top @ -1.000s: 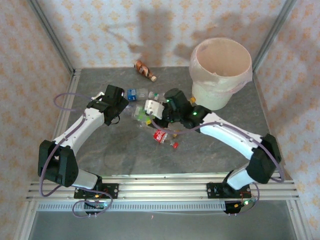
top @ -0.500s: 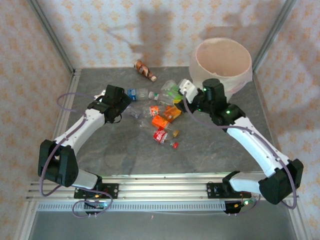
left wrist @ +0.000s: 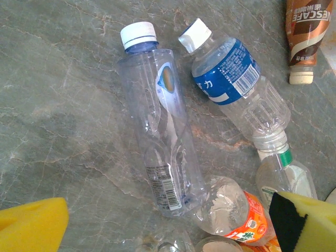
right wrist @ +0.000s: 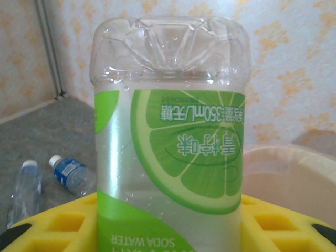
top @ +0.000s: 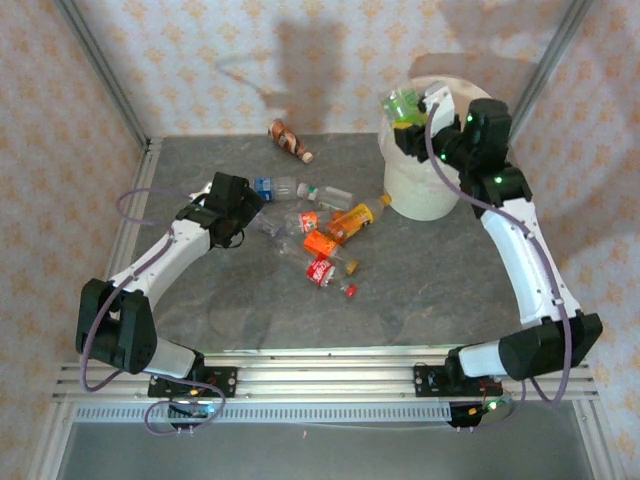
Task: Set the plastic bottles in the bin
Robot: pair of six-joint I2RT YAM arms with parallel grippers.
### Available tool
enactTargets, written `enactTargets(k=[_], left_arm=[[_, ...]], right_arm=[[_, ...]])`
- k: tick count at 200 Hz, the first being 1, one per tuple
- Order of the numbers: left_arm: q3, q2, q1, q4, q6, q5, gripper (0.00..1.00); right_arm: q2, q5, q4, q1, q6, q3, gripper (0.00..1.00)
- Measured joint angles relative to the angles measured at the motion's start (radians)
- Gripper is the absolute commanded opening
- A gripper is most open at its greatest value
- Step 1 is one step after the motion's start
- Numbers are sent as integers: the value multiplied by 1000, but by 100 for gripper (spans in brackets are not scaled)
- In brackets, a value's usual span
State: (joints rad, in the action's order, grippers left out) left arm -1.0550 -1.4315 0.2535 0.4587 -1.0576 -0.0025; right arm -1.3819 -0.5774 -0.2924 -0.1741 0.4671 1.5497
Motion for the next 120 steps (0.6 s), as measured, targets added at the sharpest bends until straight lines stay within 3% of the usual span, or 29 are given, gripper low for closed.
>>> enactTargets(k=[59, 120], left_arm=[[19, 0, 0, -2, 0, -1, 100], [56, 16, 0, -3, -12, -1, 100]], right_arm=[[-169, -138, -125, 177, -3, 216, 33], [-401, -229, -547, 248, 229, 617, 33]])
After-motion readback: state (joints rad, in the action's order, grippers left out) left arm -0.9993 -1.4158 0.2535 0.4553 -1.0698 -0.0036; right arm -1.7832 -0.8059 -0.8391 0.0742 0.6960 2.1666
